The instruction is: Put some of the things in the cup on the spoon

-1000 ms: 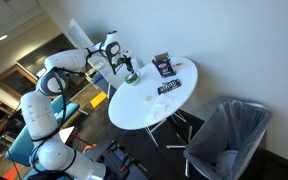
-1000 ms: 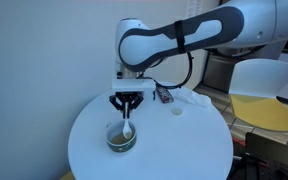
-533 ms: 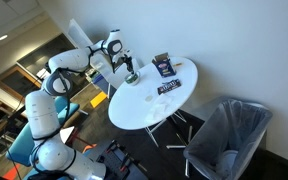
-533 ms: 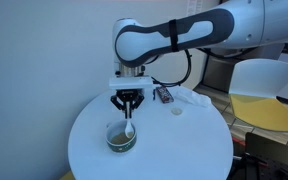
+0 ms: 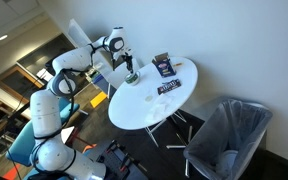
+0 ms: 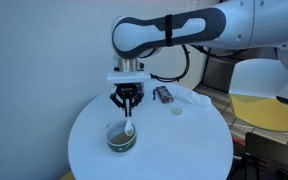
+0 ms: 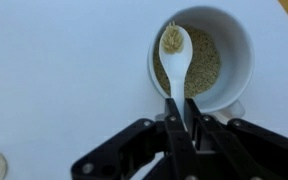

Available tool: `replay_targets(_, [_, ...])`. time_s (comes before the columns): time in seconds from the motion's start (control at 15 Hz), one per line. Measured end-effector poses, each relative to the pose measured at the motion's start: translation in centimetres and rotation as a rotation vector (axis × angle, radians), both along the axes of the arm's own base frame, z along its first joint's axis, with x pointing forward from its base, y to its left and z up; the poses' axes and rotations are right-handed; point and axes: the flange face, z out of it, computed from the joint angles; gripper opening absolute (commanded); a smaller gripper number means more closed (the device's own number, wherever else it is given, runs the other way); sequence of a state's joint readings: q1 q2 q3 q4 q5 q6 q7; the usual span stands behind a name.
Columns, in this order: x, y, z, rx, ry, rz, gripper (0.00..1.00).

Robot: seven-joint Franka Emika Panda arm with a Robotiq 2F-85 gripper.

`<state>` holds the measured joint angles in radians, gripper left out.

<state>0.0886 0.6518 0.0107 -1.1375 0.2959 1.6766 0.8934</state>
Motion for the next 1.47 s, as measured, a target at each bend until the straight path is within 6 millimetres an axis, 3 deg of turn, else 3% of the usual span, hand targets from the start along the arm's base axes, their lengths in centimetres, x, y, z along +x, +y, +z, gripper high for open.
replay_targets(0.53, [0.4,-1.4,2.3,0.012,-0.004,-0.007,0.03])
replay_targets(1.2, [-1.6,-6.1,4.7,0.03,0.123,-0.022,0.03])
replay_targets(1.47, [-2.4,-6.9,5.4,0.029,0.135,-0.029,0.03])
